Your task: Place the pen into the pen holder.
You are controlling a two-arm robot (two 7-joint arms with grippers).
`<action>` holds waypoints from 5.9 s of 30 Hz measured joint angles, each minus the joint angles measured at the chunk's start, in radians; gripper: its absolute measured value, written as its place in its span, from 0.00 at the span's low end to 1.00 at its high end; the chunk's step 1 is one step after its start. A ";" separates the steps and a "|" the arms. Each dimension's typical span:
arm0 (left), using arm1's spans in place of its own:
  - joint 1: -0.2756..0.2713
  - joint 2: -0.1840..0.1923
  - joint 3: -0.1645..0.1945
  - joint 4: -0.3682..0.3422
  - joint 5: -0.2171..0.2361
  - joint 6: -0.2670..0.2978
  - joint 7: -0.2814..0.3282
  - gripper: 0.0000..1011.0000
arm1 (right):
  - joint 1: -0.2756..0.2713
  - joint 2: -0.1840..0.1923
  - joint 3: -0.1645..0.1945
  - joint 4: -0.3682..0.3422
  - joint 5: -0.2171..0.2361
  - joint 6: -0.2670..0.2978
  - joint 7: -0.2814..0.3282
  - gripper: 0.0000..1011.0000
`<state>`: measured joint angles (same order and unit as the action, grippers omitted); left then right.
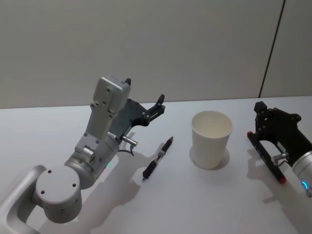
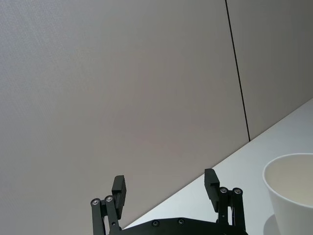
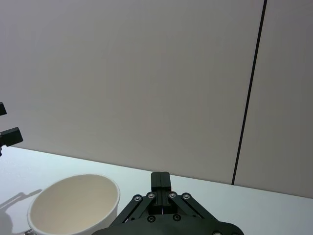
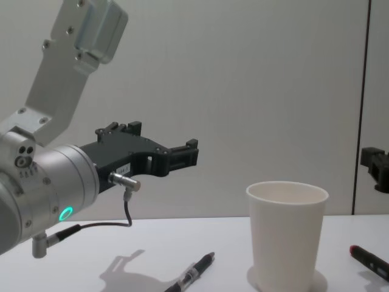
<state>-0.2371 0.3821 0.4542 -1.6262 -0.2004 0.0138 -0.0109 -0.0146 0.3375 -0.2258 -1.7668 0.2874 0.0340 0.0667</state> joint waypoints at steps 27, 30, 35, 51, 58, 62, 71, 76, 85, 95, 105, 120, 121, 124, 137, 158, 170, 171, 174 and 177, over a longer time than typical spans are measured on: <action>0.000 0.000 0.000 0.000 0.000 0.000 0.000 0.99 | 0.000 0.000 0.000 0.000 0.000 0.000 0.000 0.00; 0.000 0.000 0.000 0.000 0.000 0.000 0.000 0.99 | 0.000 0.000 0.000 0.000 0.000 0.000 0.000 0.00; 0.000 0.000 0.000 0.000 0.000 0.000 0.000 0.99 | 0.000 0.000 0.000 0.000 0.000 0.000 0.000 0.12; 0.000 0.000 0.000 0.000 0.000 0.000 0.000 0.99 | 0.000 0.000 0.000 0.000 0.000 0.000 0.000 0.57; 0.000 0.000 0.000 0.000 0.000 0.000 0.000 0.99 | 0.000 0.000 0.000 0.000 0.000 0.000 0.000 0.80; 0.000 0.000 0.000 0.000 0.000 0.000 0.000 0.99 | 0.000 0.000 0.000 0.000 0.000 0.000 0.000 0.91; 0.000 0.000 0.000 0.000 0.000 0.000 0.000 0.99 | 0.001 0.001 0.003 -0.003 0.008 0.010 0.001 0.99; 0.000 0.000 0.000 0.000 0.000 0.000 0.000 0.99 | 0.008 0.016 0.022 -0.018 0.041 0.052 0.005 0.99; 0.000 0.000 0.000 0.000 0.000 0.000 0.000 0.99 | 0.044 0.083 0.100 -0.057 0.171 0.207 -0.008 0.99; 0.000 0.000 0.000 0.000 0.000 0.000 0.000 0.99 | 0.097 0.152 0.176 -0.084 0.305 0.420 -0.045 0.99; 0.000 0.000 0.000 0.000 0.000 0.000 0.000 0.99 | 0.148 0.170 0.178 -0.091 0.346 0.604 -0.059 0.99; 0.000 0.000 0.000 0.000 0.000 0.000 0.000 0.99 | 0.200 0.137 0.102 -0.048 0.262 0.721 -0.039 0.99; 0.000 0.000 0.000 0.000 0.000 0.000 0.000 0.99 | 0.203 0.133 0.095 -0.041 0.249 0.721 -0.038 0.99; 0.000 0.000 0.000 0.000 0.000 0.000 0.000 0.99 | 0.208 0.126 0.085 -0.029 0.233 0.720 -0.035 0.99; 0.000 0.000 0.000 0.000 0.000 0.000 0.000 0.99 | 0.227 0.075 0.026 0.059 0.154 0.666 -0.012 0.99; 0.000 0.000 0.000 0.000 0.000 0.000 0.000 0.99 | 0.234 0.010 -0.040 0.185 0.070 0.579 0.007 0.99; 0.000 0.000 0.000 0.000 0.000 0.000 0.000 0.99 | 0.233 -0.008 -0.047 0.217 0.067 0.565 -0.016 0.99; 0.000 0.000 0.000 0.000 0.000 0.000 0.000 0.99 | 0.232 -0.008 -0.047 0.218 0.067 0.565 -0.018 0.99; 0.000 0.000 0.000 0.000 0.000 0.000 0.000 0.99 | 0.231 -0.012 -0.048 0.223 0.071 0.563 -0.025 0.99; 0.000 0.000 0.000 0.000 0.000 0.000 0.000 0.99 | 0.231 -0.013 -0.048 0.225 0.072 0.562 -0.028 0.99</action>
<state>-0.2371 0.3821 0.4543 -1.6262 -0.2004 0.0138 -0.0109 0.2162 0.3242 -0.2733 -1.5416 0.3595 0.5955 0.0386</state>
